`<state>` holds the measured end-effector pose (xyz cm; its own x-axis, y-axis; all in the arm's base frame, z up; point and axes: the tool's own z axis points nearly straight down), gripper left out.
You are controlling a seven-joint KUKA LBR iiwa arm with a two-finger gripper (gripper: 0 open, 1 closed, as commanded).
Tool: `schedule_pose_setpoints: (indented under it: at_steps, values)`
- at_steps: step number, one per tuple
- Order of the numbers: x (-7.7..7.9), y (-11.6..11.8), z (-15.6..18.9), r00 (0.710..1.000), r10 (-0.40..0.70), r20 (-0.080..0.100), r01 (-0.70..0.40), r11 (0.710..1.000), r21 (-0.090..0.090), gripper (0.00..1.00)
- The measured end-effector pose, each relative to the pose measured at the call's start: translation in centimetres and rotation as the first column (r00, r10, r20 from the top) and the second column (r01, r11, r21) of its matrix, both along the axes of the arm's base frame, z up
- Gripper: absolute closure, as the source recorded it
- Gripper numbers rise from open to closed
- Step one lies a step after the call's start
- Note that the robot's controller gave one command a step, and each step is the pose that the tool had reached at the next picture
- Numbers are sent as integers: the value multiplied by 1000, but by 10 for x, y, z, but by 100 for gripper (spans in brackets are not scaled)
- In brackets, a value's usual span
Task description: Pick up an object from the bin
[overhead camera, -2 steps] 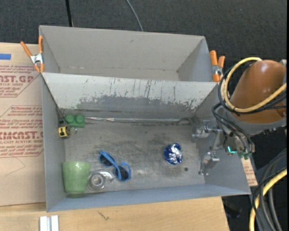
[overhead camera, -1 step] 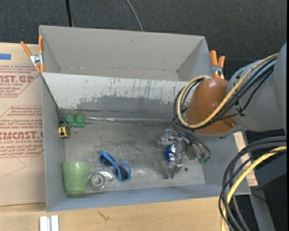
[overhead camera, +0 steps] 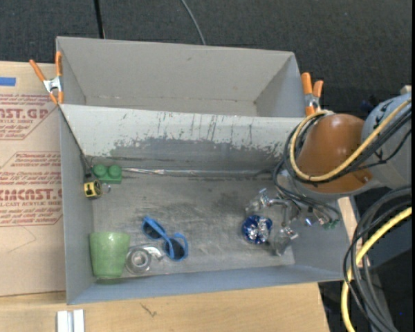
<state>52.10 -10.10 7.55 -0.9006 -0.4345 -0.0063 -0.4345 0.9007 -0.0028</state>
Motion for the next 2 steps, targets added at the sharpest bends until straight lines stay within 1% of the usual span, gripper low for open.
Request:
schedule_pose_setpoints:
  at_steps: [1,2]
  values:
    - [1,2,1,1000,1,3,-1,1000,2,100]
    - [16,3,119,934,358,1,-358,934,-3,100]
